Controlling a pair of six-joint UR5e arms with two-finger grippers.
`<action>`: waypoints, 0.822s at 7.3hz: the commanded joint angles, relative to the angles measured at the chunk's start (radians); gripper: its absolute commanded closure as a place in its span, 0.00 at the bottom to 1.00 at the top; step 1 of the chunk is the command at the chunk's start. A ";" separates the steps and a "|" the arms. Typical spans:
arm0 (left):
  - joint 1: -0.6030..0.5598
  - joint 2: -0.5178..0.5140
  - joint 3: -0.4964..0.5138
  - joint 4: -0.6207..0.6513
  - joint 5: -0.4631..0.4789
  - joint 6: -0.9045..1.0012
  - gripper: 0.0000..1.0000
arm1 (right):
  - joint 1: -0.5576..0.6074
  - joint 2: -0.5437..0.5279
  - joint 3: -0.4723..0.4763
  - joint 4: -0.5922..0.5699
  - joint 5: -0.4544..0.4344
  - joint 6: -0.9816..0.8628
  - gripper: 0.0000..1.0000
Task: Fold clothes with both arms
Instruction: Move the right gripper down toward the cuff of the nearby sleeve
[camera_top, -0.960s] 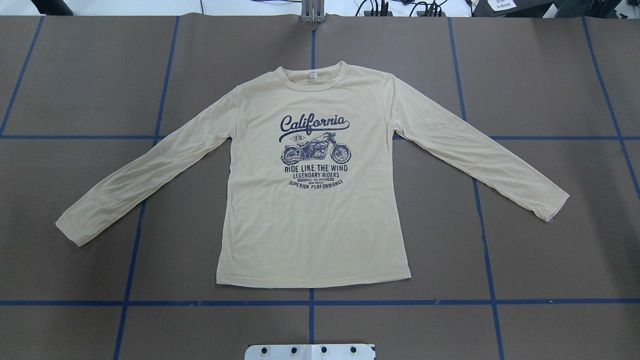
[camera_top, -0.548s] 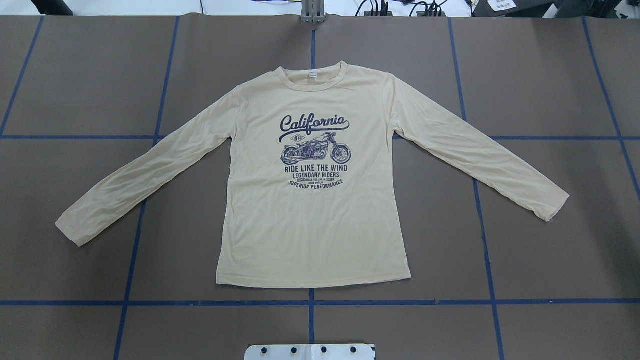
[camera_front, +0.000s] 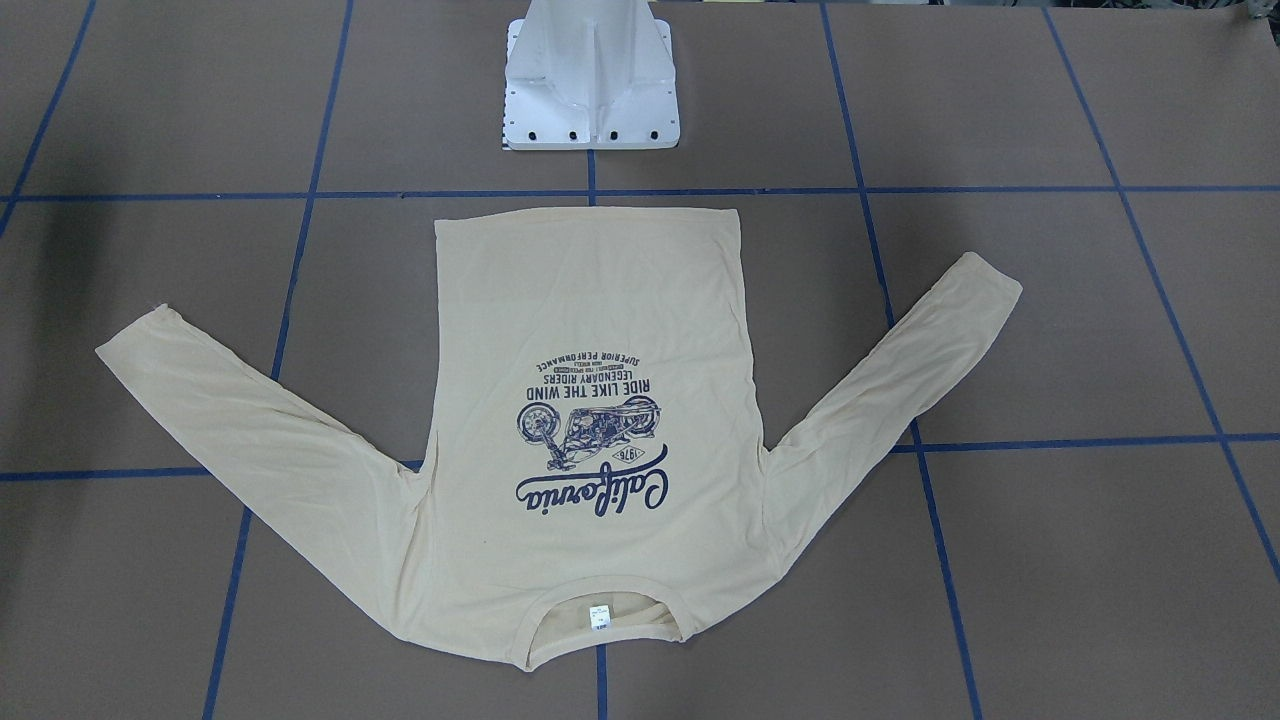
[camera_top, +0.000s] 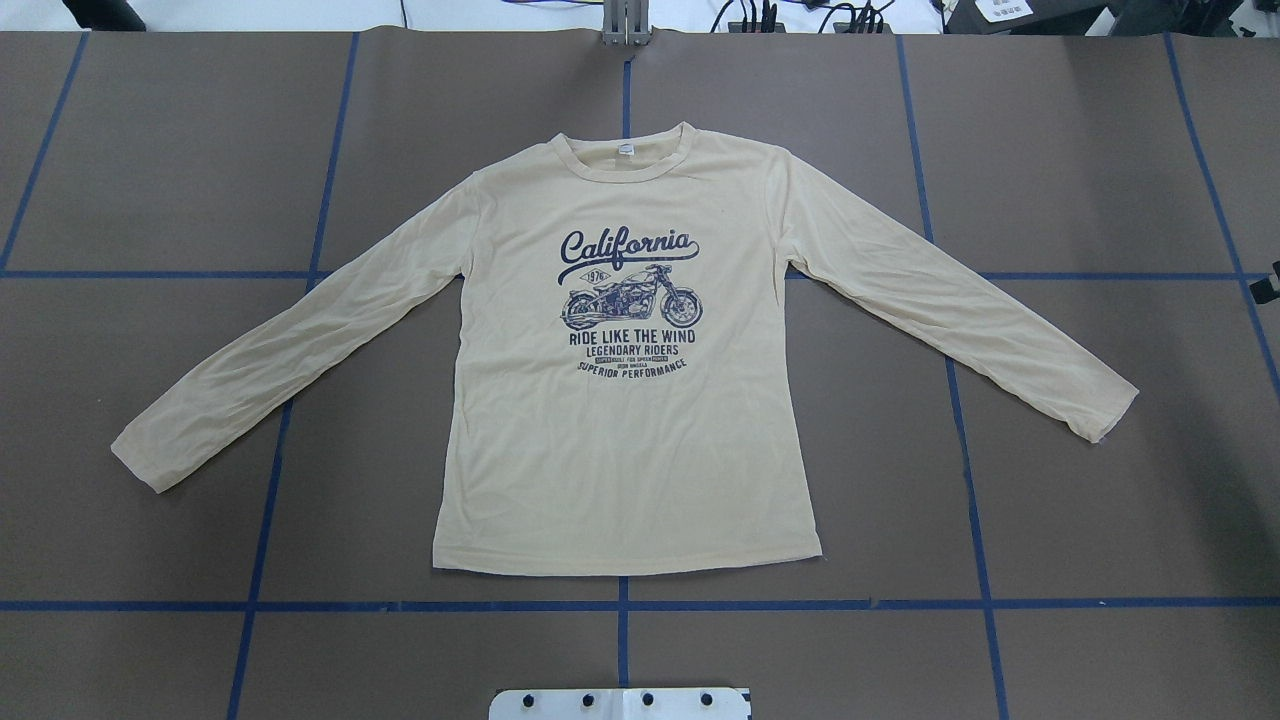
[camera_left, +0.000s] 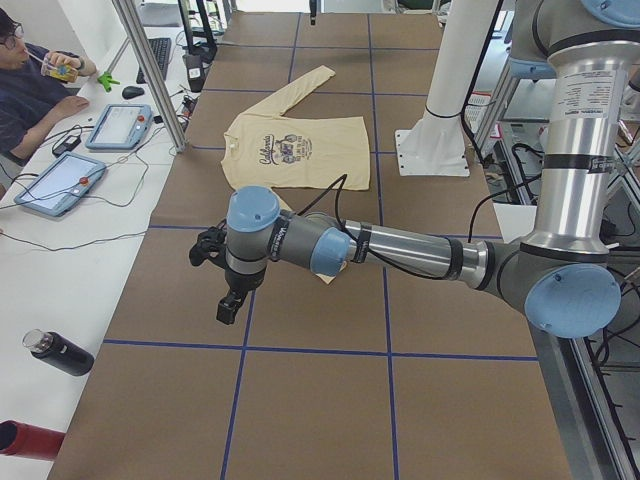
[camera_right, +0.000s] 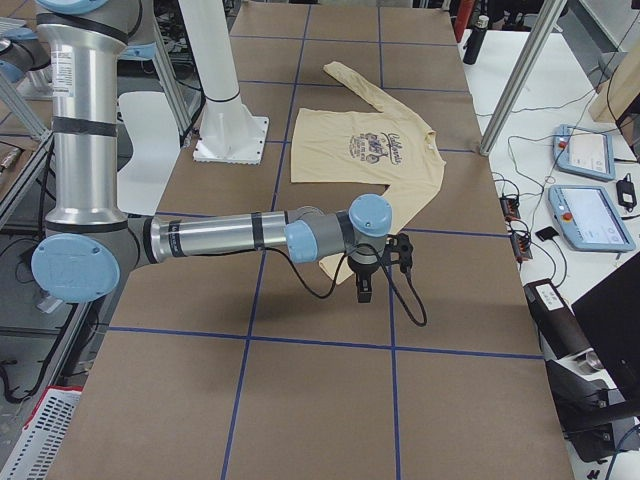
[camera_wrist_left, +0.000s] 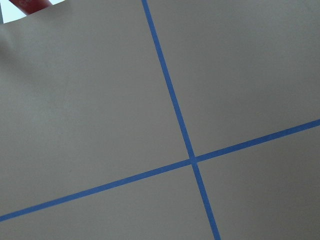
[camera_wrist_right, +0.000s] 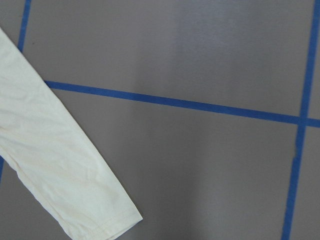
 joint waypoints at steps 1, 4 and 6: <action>0.001 -0.011 -0.047 -0.011 -0.040 -0.088 0.01 | -0.086 0.015 -0.089 0.211 -0.020 0.016 0.00; 0.001 -0.001 -0.050 -0.014 -0.130 -0.159 0.01 | -0.216 0.006 -0.118 0.388 -0.041 0.234 0.00; 0.002 -0.011 -0.051 -0.010 -0.125 -0.161 0.01 | -0.276 0.006 -0.131 0.389 -0.104 0.237 0.01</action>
